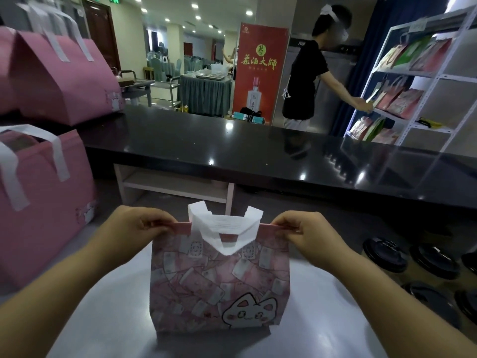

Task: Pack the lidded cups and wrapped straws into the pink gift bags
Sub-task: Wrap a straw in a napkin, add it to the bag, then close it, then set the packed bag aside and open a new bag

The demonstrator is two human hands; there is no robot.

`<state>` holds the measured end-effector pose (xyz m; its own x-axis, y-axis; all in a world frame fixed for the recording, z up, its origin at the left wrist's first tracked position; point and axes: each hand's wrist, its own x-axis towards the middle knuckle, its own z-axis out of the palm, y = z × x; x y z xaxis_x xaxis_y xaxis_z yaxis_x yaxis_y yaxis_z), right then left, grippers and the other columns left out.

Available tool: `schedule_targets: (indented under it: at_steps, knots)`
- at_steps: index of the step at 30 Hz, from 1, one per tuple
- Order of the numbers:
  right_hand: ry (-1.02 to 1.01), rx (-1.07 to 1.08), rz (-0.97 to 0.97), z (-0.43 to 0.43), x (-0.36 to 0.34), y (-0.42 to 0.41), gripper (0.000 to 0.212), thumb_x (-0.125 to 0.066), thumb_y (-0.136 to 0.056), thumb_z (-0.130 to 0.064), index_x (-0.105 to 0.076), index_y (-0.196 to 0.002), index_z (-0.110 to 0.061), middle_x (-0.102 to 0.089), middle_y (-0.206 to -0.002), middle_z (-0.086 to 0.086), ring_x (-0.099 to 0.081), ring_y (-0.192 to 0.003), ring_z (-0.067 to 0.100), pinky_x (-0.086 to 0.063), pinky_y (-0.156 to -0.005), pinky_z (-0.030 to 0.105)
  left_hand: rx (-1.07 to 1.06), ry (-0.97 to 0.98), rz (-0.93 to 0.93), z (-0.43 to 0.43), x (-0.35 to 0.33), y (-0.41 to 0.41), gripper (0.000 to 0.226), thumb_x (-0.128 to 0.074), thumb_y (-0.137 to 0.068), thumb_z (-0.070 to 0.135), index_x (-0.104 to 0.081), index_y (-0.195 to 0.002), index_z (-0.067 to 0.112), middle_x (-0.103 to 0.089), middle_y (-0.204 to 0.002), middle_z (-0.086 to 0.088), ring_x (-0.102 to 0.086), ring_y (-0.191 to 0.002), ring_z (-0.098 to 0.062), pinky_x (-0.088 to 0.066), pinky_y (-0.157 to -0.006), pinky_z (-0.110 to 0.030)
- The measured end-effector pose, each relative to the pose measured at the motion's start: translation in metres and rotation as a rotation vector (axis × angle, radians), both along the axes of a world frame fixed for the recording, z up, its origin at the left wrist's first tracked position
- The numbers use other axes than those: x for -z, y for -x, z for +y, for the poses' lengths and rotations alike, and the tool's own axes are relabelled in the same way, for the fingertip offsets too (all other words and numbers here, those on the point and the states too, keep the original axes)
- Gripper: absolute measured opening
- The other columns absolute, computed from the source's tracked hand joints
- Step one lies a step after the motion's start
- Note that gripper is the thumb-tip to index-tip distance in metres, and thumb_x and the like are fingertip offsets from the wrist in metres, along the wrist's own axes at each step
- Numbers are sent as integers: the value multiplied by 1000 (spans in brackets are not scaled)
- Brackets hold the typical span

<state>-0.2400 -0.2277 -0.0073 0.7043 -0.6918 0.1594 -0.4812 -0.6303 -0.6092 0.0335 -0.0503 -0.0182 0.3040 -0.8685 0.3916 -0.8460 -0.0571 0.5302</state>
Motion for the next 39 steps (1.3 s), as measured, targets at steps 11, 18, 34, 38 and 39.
schedule_targets:
  at_steps: [11,18,34,38,39]
  knots:
    - [135,-107,-236,0,-57,-36,31,-63,-84,2,-68,-87,-29,-70,-85,-9,-66,-82,1,-55,-74,20,37,142,-20,19,-67,-38,60,-67,-72,-12,-65,-90,45,-62,-88,39,-62,-82,11,-44,-74,-2]
    - [246,-65,-434,-2,-123,-86,20,-64,-84,1,-68,-92,-17,-70,-86,-4,-67,-83,9,-56,-76,24,147,214,-100,7,-136,-105,63,-62,-76,-13,-63,-97,47,-67,-83,32,-62,-82,11,-46,-69,-3]
    - [812,397,-636,-8,-199,-234,12,-60,-83,-5,-70,-90,-7,-65,-76,-2,-56,-67,9,-39,-58,12,104,423,-263,-76,-188,-205,16,-63,-82,12,-65,-97,14,-64,-92,-1,-59,-76,-10,-42,-61,-15]
    - [685,436,-558,-20,-177,-270,11,-59,-84,-7,-69,-89,-8,-68,-79,4,-58,-70,15,-45,-63,25,195,241,-41,-99,-167,-195,26,-55,-86,37,-61,-107,24,-62,-97,9,-59,-87,-5,-44,-62,-17]
    - [631,430,-547,-24,-170,-277,11,-59,-85,-8,-69,-89,-10,-68,-79,3,-58,-70,14,-46,-65,26,210,175,6,-104,-158,-191,39,-54,-81,50,-59,-111,26,-59,-100,13,-58,-90,-5,-44,-64,-17]
